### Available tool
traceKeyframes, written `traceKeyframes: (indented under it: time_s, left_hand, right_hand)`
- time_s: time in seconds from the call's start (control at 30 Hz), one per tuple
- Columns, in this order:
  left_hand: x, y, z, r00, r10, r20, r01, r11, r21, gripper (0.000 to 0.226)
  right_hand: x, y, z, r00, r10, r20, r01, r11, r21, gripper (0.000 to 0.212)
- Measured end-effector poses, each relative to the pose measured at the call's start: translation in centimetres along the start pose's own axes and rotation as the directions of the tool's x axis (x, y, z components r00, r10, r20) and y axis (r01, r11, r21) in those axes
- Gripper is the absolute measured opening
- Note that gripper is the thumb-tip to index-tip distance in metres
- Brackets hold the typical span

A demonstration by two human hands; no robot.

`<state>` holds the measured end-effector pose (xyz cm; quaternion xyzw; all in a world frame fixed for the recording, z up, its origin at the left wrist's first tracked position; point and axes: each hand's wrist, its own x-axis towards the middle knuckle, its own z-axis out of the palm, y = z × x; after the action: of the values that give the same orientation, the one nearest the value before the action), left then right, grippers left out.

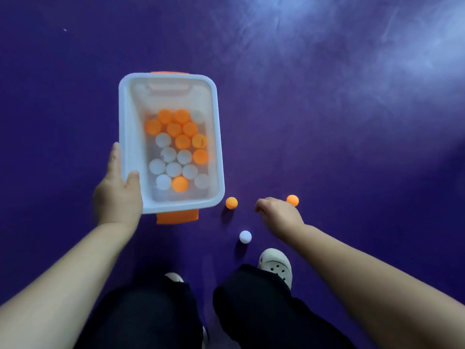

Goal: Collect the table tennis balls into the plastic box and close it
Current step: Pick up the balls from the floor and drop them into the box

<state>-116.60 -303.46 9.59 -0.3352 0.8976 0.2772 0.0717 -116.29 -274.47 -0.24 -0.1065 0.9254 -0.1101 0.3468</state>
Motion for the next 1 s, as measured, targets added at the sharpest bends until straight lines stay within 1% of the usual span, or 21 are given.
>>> traceKeyframes:
  time_s: [0.1, 0.2, 0.27, 0.33, 0.43, 0.47, 0.57, 0.67, 0.7, 0.77, 0.8, 0.83, 0.87, 0.9, 0.93, 0.97, 1.0]
  left_hand:
    - [2.5, -2.1, 4.4, 0.998, 0.059, -0.016, -0.06, 0.998, -0.015, 0.058]
    - [4.9, -3.8, 6.8, 0.993, 0.117, -0.033, -0.118, 0.993, -0.012, 0.059]
    - [6.0, -4.4, 7.8, 0.989, 0.141, -0.048, -0.141, 0.99, -0.006, 0.059]
    - [6.9, -4.6, 8.5, 0.985, 0.162, -0.062, -0.164, 0.986, -0.019, 0.059]
    - [8.1, -4.6, 9.0, 0.976, 0.204, -0.081, -0.207, 0.977, -0.044, 0.059]
    - [8.4, -4.4, 9.1, 0.974, 0.21, -0.082, -0.214, 0.976, -0.044, 0.059]
    - [8.9, -4.3, 9.2, 0.973, 0.218, -0.075, -0.222, 0.973, -0.063, 0.058]
    - [8.7, -4.8, 9.0, 0.978, 0.197, -0.063, -0.2, 0.978, -0.057, 0.058]
    - [8.6, -5.1, 8.9, 0.981, 0.187, -0.059, -0.191, 0.98, -0.052, 0.058]
    - [8.2, -5.4, 8.8, 0.983, 0.175, -0.052, -0.178, 0.982, -0.055, 0.059]
    - [8.1, -5.6, 8.7, 0.983, 0.174, -0.05, -0.177, 0.983, -0.054, 0.059]
    - [8.0, -5.7, 8.6, 0.984, 0.172, -0.048, -0.174, 0.983, -0.049, 0.059]
    - [7.9, -5.9, 8.6, 0.985, 0.169, -0.043, -0.17, 0.985, -0.038, 0.059]
    - [7.8, -6.1, 8.4, 0.985, 0.165, -0.039, -0.166, 0.986, -0.021, 0.059]
    - [7.7, -6.2, 8.3, 0.986, 0.163, -0.036, -0.163, 0.987, 0.003, 0.058]
    - [7.6, -6.3, 8.1, 0.986, 0.163, -0.034, -0.162, 0.986, 0.029, 0.059]
    - [7.5, -6.4, 8.0, 0.985, 0.167, -0.032, -0.165, 0.985, 0.05, 0.059]
  right_hand:
    - [3.0, 1.5, 5.1, 0.98, -0.194, 0.046, 0.198, 0.971, -0.133, 0.027]
    - [4.7, 2.8, 8.8, 0.937, -0.338, 0.085, 0.348, 0.92, -0.179, 0.026]
    - [5.2, 3.6, 10.7, 0.878, -0.473, 0.07, 0.478, 0.862, -0.168, 0.021]
    - [5.2, 4.1, 11.9, 0.809, -0.572, 0.136, 0.587, 0.789, -0.18, 0.013]
    - [5.7, 4.8, 13.3, 0.785, -0.589, 0.191, 0.62, 0.749, -0.234, 0.019]
    - [5.8, 4.7, 13.6, 0.778, -0.582, 0.234, 0.627, 0.743, -0.234, 0.02]
    - [6.5, 4.8, 14.4, 0.799, -0.531, 0.282, 0.595, 0.767, -0.241, 0.036]
    - [6.1, 3.4, 13.9, 0.785, -0.514, 0.346, 0.604, 0.761, -0.238, 0.034]
    - [6.1, 3.0, 13.6, 0.781, -0.526, 0.336, 0.609, 0.761, -0.223, 0.03]
    - [6.2, 2.3, 12.5, 0.781, -0.585, 0.22, 0.622, 0.762, -0.183, 0.012]
    - [6.6, 2.2, 12.2, 0.777, -0.621, 0.104, 0.627, 0.747, -0.222, 0.007]
    - [7.3, 2.0, 11.9, 0.746, -0.666, -0.001, 0.632, 0.709, -0.314, 0.012]
    - [7.9, 1.7, 11.5, 0.723, -0.682, -0.111, 0.59, 0.693, -0.416, 0.017]
    - [8.3, 1.2, 11.2, 0.735, -0.65, -0.193, 0.524, 0.725, -0.447, 0.018]
    - [8.8, 0.7, 11.1, 0.742, -0.617, -0.262, 0.465, 0.755, -0.463, 0.014]
    - [9.3, 0.1, 11.1, 0.771, -0.565, -0.294, 0.407, 0.792, -0.455, 0.007]
    - [9.9, -0.4, 11.0, 0.81, -0.506, -0.297, 0.343, 0.819, -0.461, 0.017]
